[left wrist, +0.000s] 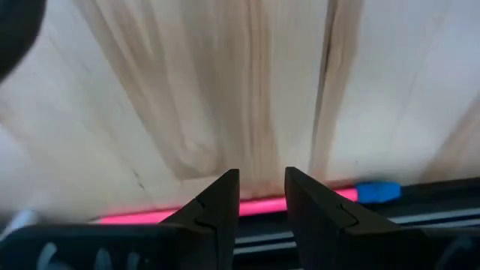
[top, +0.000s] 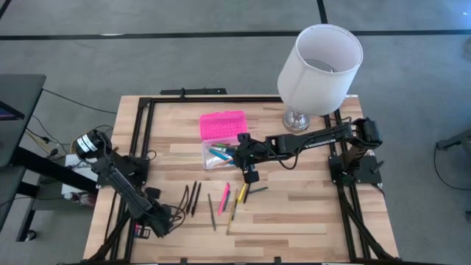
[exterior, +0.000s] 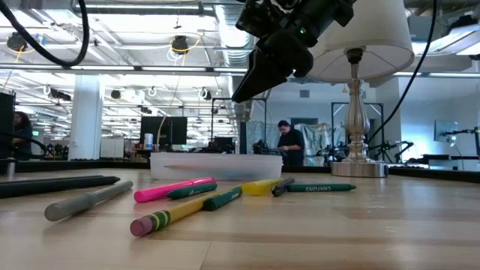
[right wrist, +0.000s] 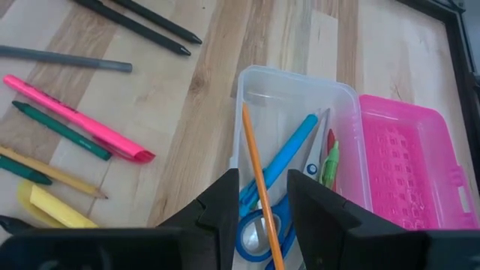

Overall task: Pick & place school supplies into a supply box
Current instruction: Put the pink pencil into the pink supply box

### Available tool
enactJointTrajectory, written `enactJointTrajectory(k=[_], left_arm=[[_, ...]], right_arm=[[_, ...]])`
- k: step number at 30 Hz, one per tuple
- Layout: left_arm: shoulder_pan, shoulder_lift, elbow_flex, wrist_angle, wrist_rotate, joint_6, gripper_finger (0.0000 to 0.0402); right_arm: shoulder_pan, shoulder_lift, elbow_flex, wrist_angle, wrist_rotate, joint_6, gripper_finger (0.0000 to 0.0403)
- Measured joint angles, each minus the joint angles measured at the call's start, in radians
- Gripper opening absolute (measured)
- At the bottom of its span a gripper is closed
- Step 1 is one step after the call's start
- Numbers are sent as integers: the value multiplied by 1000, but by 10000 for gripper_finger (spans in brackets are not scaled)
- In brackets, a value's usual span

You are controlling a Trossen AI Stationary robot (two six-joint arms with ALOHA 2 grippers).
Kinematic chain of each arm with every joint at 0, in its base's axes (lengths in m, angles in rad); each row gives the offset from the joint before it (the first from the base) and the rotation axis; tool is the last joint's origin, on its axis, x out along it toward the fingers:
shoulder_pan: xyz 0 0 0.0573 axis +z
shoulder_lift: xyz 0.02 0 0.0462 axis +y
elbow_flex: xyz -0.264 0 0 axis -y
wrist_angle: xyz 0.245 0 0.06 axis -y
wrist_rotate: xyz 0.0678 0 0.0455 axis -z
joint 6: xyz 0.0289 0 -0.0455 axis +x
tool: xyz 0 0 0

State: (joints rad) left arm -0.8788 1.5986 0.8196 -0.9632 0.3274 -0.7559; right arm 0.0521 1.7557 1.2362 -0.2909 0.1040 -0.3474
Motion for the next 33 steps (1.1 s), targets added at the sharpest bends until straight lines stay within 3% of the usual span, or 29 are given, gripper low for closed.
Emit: enactJointTrajectory(k=[13,26,33], left_arm=[[-51,7,-85,44,160,-94,102],[-38,9,-98,137,90,-70,102],[-34,9,-88,87,138,-92,101]], right_arm=[[0,0,0,-8,0,6,107],[0,0,0,-8,0,7,107],[0,0,0,-7,0,7,107]])
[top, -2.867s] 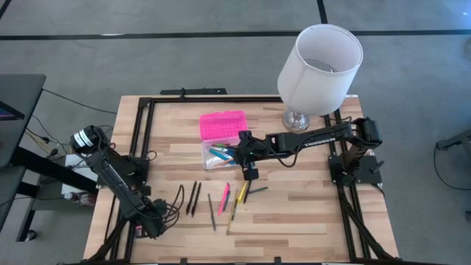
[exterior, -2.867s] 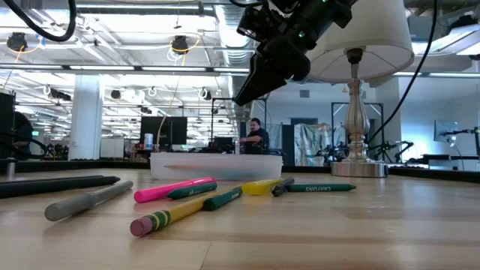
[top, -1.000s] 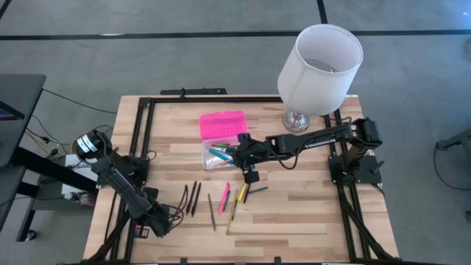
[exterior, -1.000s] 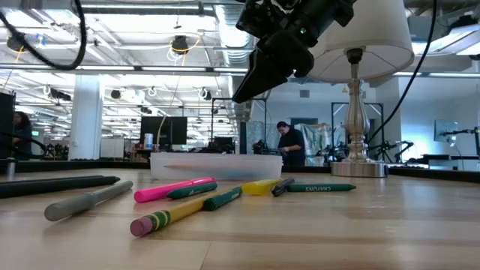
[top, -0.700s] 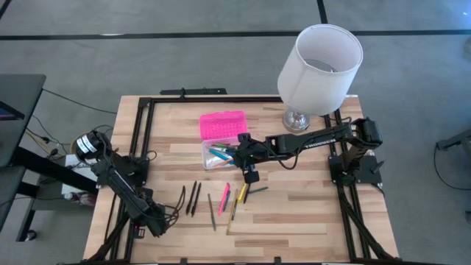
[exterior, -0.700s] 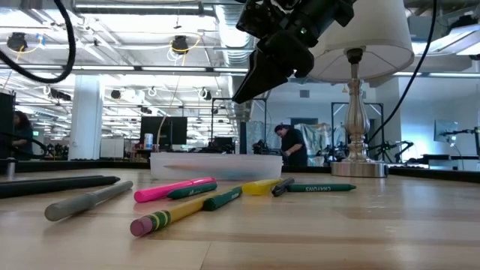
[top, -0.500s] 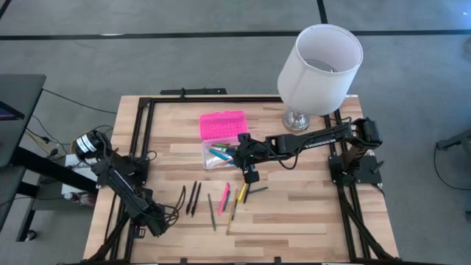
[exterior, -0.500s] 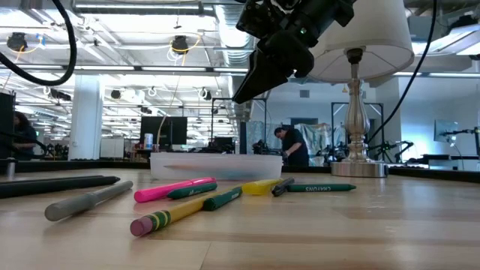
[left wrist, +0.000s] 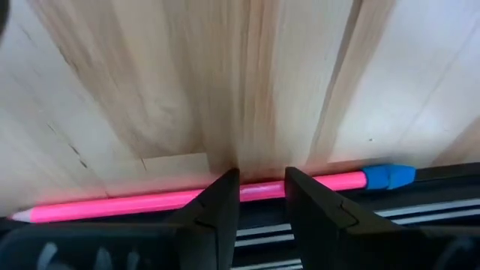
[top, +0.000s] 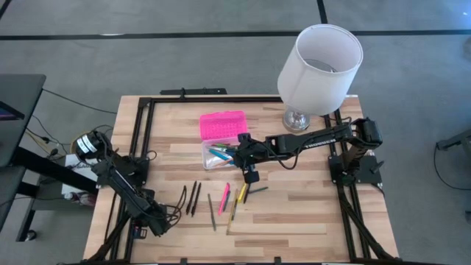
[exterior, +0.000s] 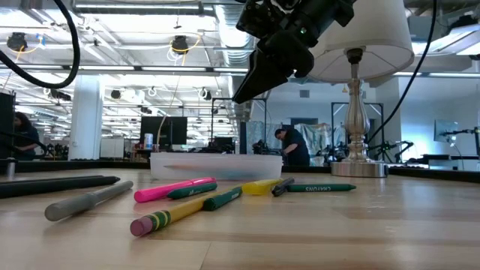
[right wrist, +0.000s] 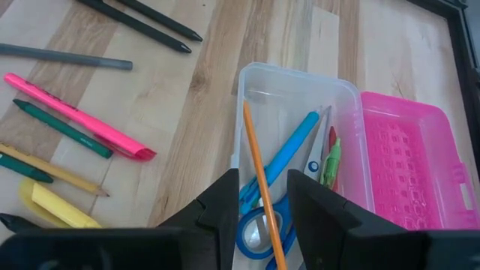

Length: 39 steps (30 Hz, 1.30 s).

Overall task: Pick & place school supplies into a supply box
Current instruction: Put the pink pencil into the pink supply box

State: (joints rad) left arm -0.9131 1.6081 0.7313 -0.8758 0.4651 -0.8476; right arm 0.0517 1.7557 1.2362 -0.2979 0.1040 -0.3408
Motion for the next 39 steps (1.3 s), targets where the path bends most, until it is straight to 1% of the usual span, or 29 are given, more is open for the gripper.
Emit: enactJointTrajectory(k=[3,6,11,17,23,33,39], left_arm=[[0,0,31,-53,48,-44,93],[0,0,64,-35,94,-105,76],[4,0,85,20,118,-236,47],[-5,0,82,29,112,-282,24],[-23,14,82,11,106,-255,14],[-50,143,87,38,119,-86,1],[-28,144,106,45,66,-4,2]], right_arm=[[0,0,0,0,0,0,107],[0,0,0,0,0,0,107],[0,0,0,1,0,0,107],[0,0,0,-1,-2,0,107],[0,0,0,-4,-2,0,107],[0,0,0,-4,-5,0,107],[0,0,0,-1,-5,-1,107]])
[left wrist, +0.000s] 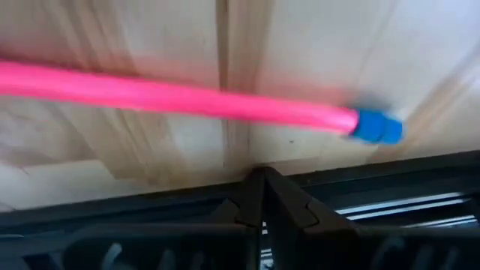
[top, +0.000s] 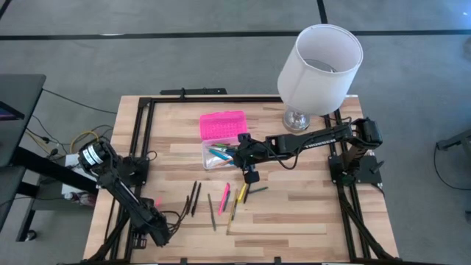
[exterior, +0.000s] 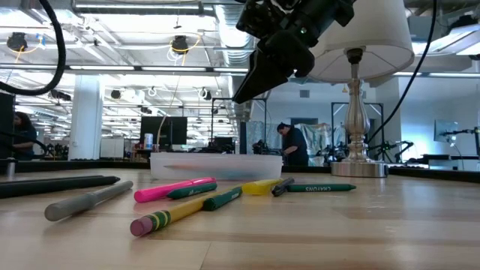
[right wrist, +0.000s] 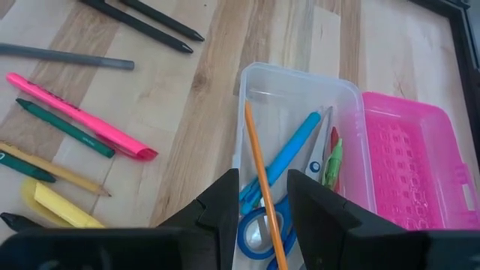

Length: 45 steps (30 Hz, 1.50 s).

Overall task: Pick & place school supplies into a supply box
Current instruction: Put the pink pencil into the pink supply box

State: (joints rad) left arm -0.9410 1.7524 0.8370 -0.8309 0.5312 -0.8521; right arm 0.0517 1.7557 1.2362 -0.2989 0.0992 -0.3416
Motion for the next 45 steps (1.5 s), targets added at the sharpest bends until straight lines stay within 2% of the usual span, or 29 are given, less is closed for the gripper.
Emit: enactJointTrajectory(k=[6,10,14,17,25,31,39,45], left_arm=[[50,-1,28,-69,-93,20,2],[103,1,23,-247,-188,-115,2],[149,-5,24,-360,-233,-190,2],[169,-30,24,-358,-261,-230,2],[180,-174,25,-274,-417,-376,2],[161,-194,25,-166,-322,-311,2],[143,-129,-3,64,-180,-254,2],[147,-64,-18,108,-72,-231,2]], right_arm=[[0,0,0,-1,0,1,107],[0,0,0,-7,1,1,107],[0,0,0,-7,1,1,107],[0,0,0,-7,1,1,107],[0,0,0,-18,1,5,107],[0,0,0,-31,1,20,107],[0,0,0,-40,2,27,107],[0,0,0,-42,2,27,107]])
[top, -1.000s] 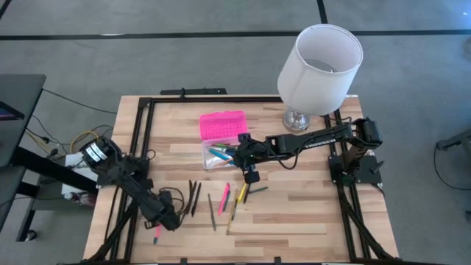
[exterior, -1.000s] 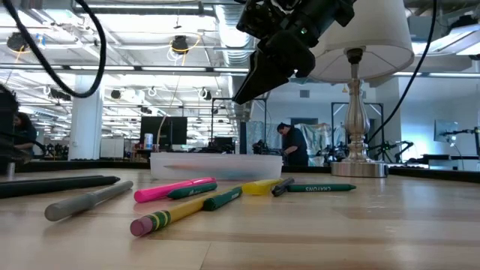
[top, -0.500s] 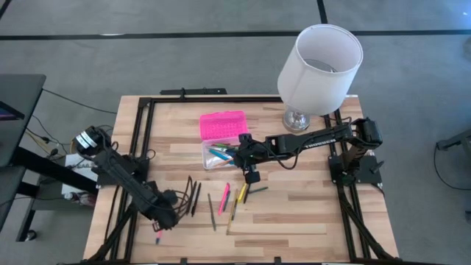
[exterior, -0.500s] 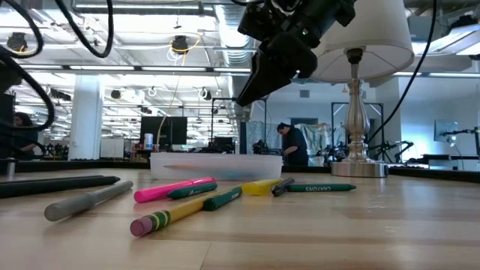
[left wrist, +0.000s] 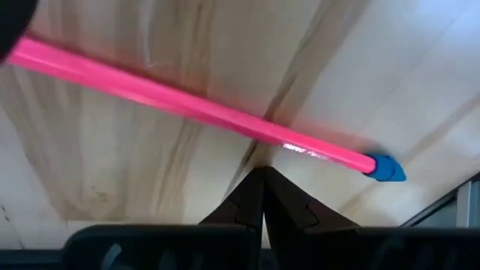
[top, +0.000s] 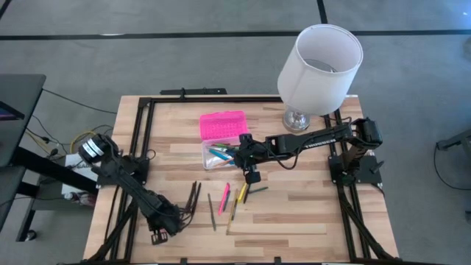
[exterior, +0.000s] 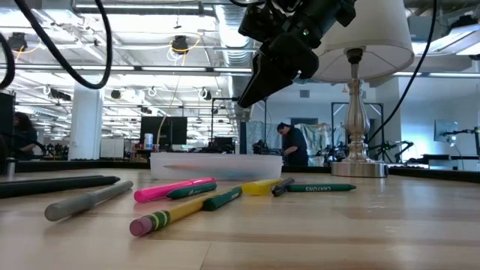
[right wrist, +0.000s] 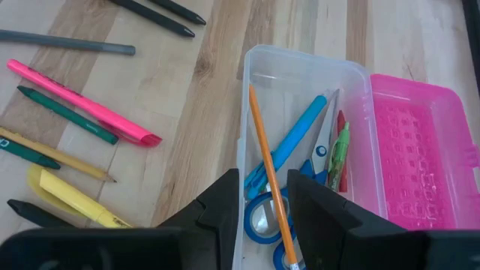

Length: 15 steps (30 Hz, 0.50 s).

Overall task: Pick & place school supplies into a supply box
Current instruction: Put the pink pencil into the pink supply box

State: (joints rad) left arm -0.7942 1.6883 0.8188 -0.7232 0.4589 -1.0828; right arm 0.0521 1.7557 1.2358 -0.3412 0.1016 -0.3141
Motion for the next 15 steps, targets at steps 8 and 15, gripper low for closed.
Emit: enactJointTrajectory(k=[8,15], left_arm=[[16,16,45,46,-69,104,2],[58,15,72,39,-198,237,2]], right_arm=[[0,0,0,-2,0,0,107],[0,0,0,-25,13,1,107]])
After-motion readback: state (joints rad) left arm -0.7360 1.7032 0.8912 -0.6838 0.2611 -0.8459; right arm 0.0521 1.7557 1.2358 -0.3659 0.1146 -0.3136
